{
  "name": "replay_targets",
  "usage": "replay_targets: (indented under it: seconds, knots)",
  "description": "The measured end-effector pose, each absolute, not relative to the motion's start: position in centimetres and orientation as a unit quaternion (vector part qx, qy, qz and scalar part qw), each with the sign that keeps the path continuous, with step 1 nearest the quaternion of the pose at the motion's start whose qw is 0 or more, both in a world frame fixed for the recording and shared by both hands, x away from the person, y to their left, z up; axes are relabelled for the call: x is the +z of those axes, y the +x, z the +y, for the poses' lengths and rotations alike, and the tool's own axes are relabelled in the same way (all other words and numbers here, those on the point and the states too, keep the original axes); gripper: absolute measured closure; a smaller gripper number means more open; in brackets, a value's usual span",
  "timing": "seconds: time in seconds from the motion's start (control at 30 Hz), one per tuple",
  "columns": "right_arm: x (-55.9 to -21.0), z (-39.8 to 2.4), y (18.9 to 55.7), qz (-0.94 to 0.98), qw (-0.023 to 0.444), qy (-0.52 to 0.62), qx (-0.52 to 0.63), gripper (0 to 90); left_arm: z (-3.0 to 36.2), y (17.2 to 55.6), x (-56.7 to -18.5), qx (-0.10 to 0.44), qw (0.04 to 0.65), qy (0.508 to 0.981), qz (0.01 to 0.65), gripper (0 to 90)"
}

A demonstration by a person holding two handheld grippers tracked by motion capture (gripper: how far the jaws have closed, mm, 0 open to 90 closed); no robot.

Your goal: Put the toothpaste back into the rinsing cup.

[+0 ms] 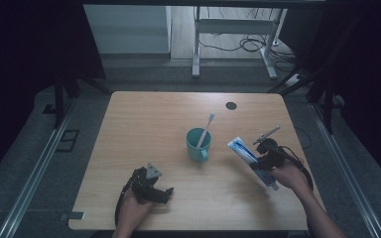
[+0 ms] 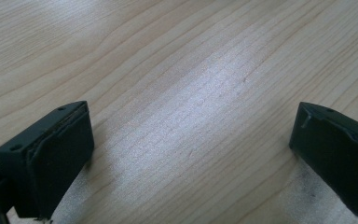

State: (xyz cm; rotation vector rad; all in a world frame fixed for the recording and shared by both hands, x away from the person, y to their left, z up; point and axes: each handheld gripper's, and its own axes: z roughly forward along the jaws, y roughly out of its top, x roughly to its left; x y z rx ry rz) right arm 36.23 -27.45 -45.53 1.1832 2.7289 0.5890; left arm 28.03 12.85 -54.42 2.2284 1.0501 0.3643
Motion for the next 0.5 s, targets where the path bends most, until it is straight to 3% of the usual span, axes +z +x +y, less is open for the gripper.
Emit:
replay_targets:
  seconds: [0.5]
  knots:
    - [-43.6,-27.3,35.5,0.888,0.081,0.371,0.261,70.1,12.8,28.0,-54.4,0.138,0.320,0.847,0.400,0.0]
